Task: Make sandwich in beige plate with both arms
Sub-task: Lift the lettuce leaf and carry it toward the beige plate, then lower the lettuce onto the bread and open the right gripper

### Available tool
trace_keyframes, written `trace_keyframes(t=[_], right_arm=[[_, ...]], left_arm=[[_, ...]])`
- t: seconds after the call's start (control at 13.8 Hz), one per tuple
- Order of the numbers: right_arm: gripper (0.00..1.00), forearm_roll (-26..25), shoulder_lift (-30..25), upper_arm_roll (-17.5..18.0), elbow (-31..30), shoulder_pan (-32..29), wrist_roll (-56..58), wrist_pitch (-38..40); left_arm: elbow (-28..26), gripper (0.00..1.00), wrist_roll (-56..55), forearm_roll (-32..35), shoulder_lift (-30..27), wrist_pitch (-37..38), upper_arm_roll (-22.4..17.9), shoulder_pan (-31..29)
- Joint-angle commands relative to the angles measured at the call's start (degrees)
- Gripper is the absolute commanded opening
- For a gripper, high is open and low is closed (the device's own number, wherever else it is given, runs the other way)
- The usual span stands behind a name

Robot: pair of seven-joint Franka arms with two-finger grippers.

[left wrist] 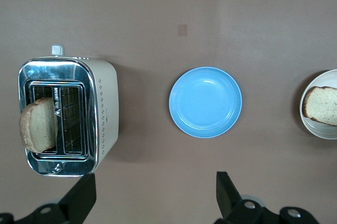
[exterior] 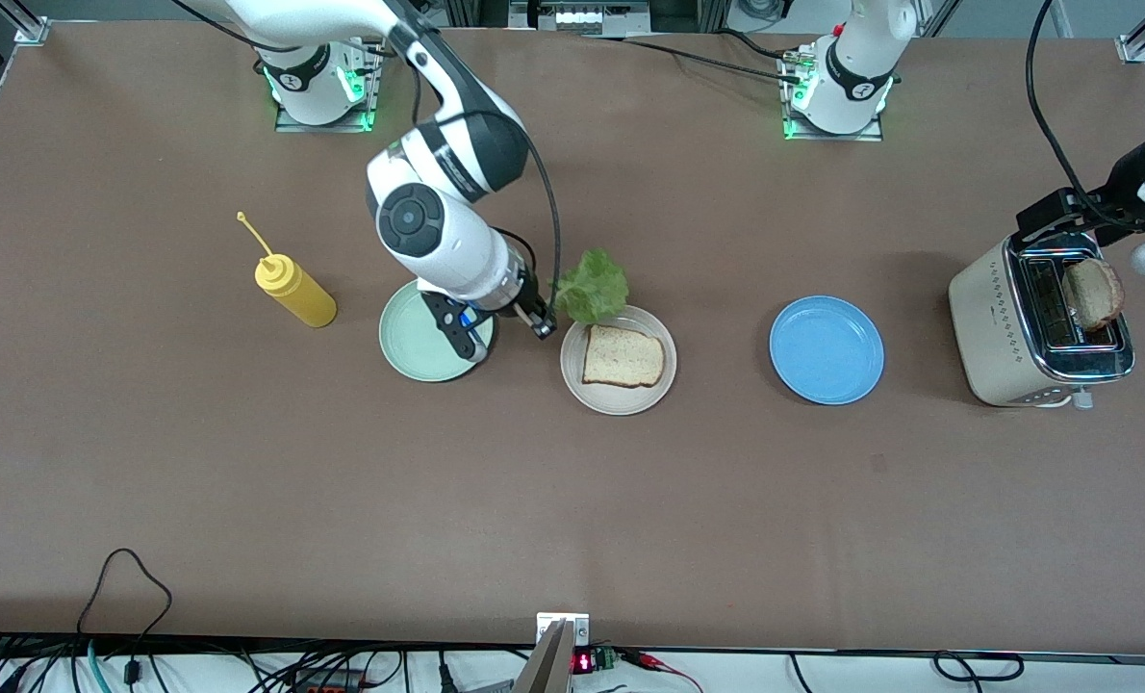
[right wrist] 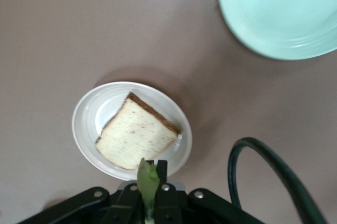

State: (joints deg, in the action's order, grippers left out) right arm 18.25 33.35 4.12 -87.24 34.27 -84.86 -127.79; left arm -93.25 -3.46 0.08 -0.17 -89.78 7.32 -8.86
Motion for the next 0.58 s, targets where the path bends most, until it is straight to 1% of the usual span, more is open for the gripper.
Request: trace_keyframes(t=[0.0, 0.29, 0.51], right_arm=[[0.0, 1.4, 4.5, -0.7, 2.8, 1.9, -3.4, -5.8], [0.0, 1.5, 10.0, -0.7, 7.3, 2.5, -7.9, -8.9], [0.0, 1.5, 12.6, -0.7, 8.1, 3.7, -11.8, -15.1]], left_arm=[[0.5, 1.0, -0.2, -0.4, 0.0, 0.6, 0.3, 0.1], [0.3, 1.0, -0.2, -0.4, 0.0, 0.6, 0.3, 0.1], [0.3, 1.0, -0.2, -0.4, 0.0, 0.6, 0.4, 0.1]])
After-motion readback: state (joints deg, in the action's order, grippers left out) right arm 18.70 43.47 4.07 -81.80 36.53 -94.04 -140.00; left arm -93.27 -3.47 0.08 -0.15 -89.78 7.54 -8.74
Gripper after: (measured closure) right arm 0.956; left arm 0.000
